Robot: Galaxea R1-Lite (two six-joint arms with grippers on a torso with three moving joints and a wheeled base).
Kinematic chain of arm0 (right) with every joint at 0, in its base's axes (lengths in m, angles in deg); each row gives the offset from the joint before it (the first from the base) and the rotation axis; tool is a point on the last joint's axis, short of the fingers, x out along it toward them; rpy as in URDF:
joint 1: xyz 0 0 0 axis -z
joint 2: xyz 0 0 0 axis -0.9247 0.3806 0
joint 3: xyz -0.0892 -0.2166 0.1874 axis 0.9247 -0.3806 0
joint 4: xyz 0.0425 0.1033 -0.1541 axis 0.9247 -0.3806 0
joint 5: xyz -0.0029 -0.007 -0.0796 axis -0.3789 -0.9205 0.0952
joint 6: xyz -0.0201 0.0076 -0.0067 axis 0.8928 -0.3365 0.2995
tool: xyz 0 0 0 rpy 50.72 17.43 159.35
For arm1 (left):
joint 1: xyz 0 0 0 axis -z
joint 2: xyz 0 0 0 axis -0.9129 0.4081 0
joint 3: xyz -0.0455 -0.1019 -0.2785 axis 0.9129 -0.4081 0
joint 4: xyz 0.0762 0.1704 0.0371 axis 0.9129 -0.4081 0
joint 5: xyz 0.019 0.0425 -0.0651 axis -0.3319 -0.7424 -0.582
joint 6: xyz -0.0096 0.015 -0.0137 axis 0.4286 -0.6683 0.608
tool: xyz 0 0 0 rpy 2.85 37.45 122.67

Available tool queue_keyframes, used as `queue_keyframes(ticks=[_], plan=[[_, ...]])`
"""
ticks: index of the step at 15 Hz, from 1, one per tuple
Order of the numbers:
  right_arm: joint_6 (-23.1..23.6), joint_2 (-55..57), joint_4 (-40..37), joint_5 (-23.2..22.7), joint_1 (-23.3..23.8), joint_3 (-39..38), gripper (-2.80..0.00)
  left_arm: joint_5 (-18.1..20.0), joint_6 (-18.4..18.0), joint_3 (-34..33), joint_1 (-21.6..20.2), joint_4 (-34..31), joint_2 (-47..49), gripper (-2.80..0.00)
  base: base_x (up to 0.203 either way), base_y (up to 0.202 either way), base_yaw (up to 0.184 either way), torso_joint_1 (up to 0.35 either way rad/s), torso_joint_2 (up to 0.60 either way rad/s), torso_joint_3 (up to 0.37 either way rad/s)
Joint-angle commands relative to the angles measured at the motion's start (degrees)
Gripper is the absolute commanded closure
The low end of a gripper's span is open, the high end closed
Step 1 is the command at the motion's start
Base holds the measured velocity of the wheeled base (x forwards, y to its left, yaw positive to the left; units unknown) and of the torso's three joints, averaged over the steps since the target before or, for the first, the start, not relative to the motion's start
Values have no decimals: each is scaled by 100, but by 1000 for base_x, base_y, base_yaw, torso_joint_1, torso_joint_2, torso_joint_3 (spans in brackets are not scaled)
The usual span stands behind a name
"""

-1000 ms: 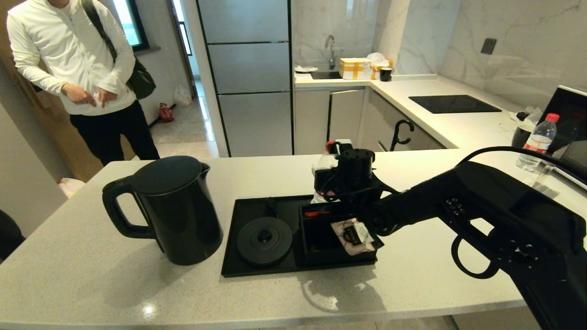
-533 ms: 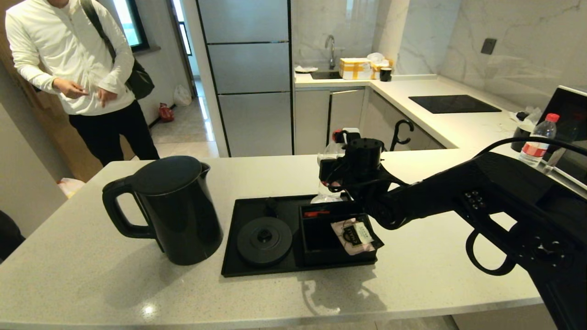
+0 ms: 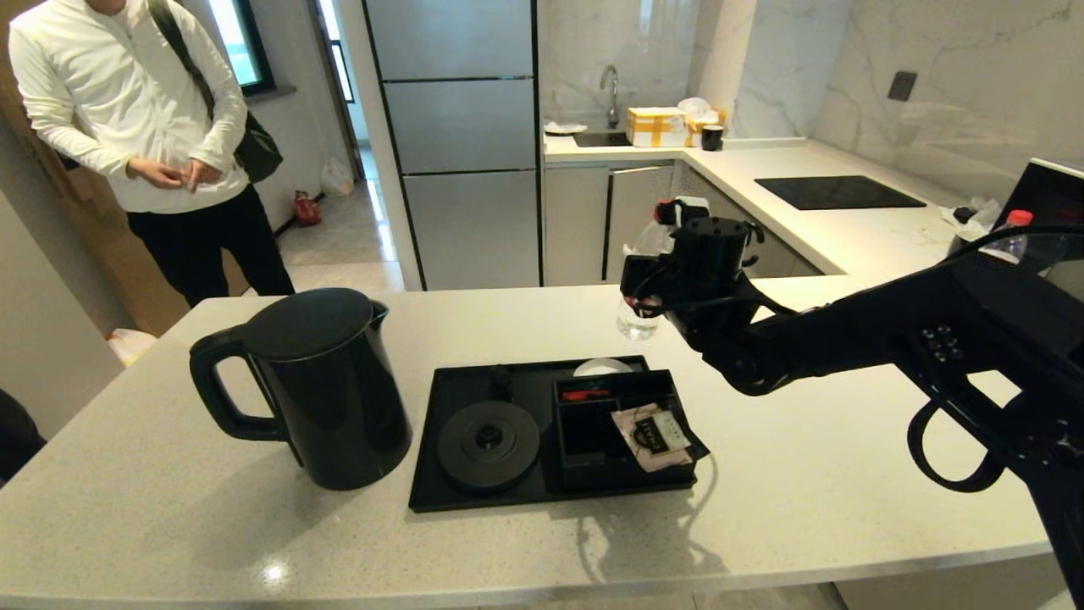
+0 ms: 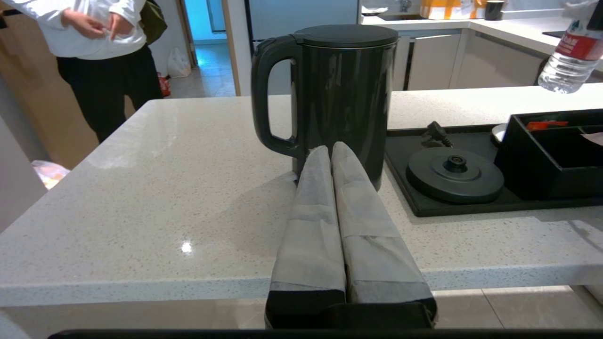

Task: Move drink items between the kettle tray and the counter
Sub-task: Place it on the right

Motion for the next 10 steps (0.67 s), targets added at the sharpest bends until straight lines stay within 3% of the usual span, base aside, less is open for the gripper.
queue_keyframes(ticks=[1, 5, 10], plan=[[6, -106, 17, 32, 97, 1, 0, -9, 0, -229, -3, 8, 0, 0, 0, 0, 0, 0, 0, 0], [181, -612, -215, 37, 629, -259, 0, -1, 0, -229, -3, 8, 0, 0, 0, 0, 0, 0, 0, 0], [185, -1619, -413, 10, 1359, -1928, 0, -1, 0, -229, -3, 8, 0, 0, 0, 0, 0, 0, 0, 0]])
